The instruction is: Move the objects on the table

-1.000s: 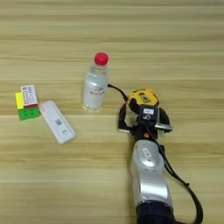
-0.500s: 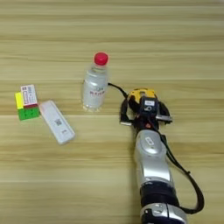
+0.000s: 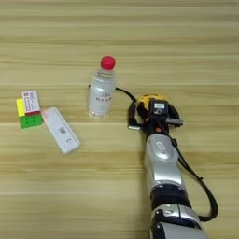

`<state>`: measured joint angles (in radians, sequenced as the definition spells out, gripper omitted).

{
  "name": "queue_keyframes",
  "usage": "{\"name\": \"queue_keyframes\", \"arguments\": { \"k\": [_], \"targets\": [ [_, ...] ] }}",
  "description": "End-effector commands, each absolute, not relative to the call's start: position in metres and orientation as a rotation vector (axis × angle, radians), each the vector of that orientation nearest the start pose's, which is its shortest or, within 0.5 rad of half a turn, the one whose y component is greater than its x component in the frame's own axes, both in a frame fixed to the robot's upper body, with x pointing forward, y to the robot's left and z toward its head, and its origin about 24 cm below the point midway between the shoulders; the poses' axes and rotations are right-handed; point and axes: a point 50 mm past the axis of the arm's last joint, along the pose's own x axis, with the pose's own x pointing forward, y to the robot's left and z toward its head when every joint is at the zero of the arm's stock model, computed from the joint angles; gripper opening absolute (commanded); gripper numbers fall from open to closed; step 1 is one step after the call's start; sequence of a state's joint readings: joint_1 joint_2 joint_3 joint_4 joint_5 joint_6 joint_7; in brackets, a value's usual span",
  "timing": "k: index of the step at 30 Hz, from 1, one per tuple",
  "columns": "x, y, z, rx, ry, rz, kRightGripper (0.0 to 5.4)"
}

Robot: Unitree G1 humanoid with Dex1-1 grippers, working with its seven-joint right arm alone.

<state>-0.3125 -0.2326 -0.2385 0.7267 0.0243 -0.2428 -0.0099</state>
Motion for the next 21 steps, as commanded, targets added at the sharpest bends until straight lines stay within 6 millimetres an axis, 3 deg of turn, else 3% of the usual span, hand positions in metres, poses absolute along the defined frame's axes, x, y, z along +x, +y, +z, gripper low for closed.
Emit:
{"name": "queue_keyframes", "arguments": {
  "k": [1,6,21],
  "targets": [
    [0.306,-0.255,0.025,-0.141,0.054,-0.242,5.18],
    [0.305,-0.256,0.025,-0.144,0.043,-0.244,4.74],
    [0.293,-0.255,0.031,-0.150,-0.019,-0.256,4.72]
  ]
}}
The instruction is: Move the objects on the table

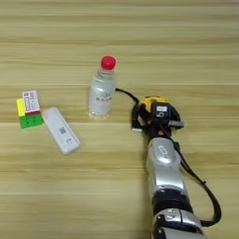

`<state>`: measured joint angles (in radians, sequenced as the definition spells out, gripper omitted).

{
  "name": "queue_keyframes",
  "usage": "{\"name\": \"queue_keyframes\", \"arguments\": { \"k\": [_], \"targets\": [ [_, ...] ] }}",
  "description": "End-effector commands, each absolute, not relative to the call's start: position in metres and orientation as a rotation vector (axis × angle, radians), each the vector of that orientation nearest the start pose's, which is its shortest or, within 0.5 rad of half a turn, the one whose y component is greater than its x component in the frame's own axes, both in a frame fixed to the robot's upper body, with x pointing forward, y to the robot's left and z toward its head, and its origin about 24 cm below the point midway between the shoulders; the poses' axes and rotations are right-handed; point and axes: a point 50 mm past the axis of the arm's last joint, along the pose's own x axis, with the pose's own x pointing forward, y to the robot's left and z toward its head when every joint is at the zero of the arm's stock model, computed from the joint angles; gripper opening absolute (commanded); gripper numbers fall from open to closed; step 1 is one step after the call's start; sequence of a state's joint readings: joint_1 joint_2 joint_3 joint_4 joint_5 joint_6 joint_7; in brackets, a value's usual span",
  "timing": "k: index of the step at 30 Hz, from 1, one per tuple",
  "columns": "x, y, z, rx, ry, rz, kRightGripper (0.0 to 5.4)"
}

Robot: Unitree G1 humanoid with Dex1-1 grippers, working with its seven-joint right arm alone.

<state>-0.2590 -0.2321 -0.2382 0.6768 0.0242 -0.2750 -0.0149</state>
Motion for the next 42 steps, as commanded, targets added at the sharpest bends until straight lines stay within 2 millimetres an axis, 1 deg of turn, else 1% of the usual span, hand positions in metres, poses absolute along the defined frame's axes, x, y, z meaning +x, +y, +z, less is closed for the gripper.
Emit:
{"name": "queue_keyframes", "arguments": {
  "k": [1,5,8,13,15,19,25,31,36,40,42],
  "targets": [
    [0.292,-0.255,0.032,-0.150,-0.024,-0.257,4.72],
    [0.282,-0.255,0.037,-0.141,-0.055,-0.267,4.72],
    [0.269,-0.249,0.041,-0.135,-0.077,-0.258,4.72],
    [0.231,-0.224,0.050,-0.133,-0.113,-0.183,4.72],
    [0.220,-0.217,0.052,-0.125,-0.117,-0.165,4.72],
    [0.205,-0.204,0.054,-0.098,-0.118,-0.119,4.72],
    [0.196,-0.177,0.058,-0.082,-0.140,-0.020,4.72],
    [0.189,-0.153,0.059,-0.041,-0.138,0.069,4.72],
    [0.189,-0.131,0.059,-0.010,-0.141,0.151,4.72],
    [0.189,-0.106,0.063,0.016,-0.153,0.255,4.72],
    [0.189,-0.097,0.064,0.031,-0.158,0.294,4.72]
  ]
}}
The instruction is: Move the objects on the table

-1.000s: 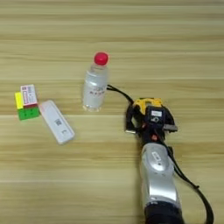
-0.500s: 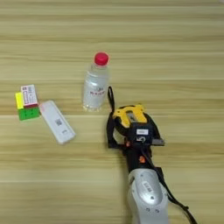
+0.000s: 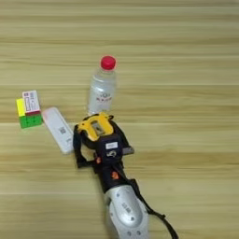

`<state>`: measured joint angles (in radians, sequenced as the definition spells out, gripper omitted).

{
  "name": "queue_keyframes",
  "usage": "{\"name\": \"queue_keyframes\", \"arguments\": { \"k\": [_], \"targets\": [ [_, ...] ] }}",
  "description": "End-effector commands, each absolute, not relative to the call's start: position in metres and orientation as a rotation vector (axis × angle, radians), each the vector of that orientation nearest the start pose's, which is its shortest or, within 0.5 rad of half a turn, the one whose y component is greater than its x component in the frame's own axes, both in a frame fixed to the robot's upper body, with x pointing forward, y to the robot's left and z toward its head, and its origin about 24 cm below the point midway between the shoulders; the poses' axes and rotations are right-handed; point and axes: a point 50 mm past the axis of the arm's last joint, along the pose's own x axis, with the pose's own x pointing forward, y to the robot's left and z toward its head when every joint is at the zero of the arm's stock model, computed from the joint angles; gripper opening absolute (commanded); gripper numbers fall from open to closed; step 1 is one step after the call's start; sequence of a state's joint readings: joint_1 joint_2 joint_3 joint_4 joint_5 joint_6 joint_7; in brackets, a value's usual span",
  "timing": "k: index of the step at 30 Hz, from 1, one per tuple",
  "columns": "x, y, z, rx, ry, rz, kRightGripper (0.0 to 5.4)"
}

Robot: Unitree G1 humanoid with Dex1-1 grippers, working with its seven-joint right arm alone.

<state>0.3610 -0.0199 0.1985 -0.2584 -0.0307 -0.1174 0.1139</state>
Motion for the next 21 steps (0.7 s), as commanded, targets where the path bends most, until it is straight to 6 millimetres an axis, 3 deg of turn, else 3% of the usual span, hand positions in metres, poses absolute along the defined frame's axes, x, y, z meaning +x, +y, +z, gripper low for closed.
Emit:
{"name": "queue_keyframes", "arguments": {
  "k": [1,10,21],
  "targets": [
    [0.189,-0.093,0.065,0.037,-0.161,0.309,4.72],
    [0.186,-0.054,0.070,0.092,-0.168,0.475,4.72],
    [0.186,-0.036,0.049,0.132,-0.072,0.546,4.72]
  ]
}}
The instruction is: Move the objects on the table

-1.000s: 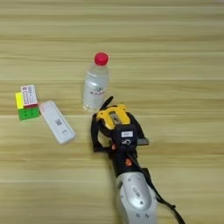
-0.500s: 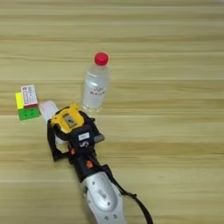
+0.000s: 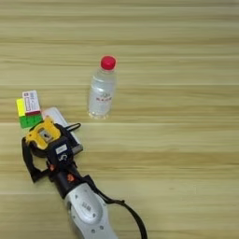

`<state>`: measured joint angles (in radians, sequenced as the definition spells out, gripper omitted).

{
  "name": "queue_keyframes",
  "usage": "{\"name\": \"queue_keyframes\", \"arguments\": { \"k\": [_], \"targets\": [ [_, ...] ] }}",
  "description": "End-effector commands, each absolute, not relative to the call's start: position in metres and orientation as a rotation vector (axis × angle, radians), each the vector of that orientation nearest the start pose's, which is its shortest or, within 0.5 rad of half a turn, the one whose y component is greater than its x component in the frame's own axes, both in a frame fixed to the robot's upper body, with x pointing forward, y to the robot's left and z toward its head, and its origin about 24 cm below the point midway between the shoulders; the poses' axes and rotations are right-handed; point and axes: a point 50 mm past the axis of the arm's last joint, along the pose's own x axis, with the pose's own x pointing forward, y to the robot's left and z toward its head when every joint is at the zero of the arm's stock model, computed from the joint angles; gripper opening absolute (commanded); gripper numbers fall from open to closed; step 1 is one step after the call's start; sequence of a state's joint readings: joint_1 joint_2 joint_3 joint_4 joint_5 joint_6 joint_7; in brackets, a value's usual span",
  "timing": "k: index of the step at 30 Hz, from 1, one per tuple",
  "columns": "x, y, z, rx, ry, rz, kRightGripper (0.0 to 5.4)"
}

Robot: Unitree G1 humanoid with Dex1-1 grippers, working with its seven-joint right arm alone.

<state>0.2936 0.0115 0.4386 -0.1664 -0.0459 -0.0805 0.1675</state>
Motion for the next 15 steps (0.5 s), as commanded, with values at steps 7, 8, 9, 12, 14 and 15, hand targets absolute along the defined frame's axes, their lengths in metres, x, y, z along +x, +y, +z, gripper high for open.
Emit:
{"name": "queue_keyframes", "arguments": {
  "k": [7,8,9,12,14,15],
  "targets": [
    [0.181,-0.027,0.033,0.135,-0.013,0.596,4.72],
    [0.181,-0.026,0.031,0.134,-0.005,0.598,4.72],
    [0.181,-0.026,0.029,0.132,-0.001,0.601,4.72],
    [0.181,-0.025,0.026,0.129,0.005,0.603,4.72],
    [0.181,-0.025,0.025,0.128,0.006,0.600,4.72],
    [0.182,-0.026,0.024,0.126,0.008,0.598,4.72]
  ]
}}
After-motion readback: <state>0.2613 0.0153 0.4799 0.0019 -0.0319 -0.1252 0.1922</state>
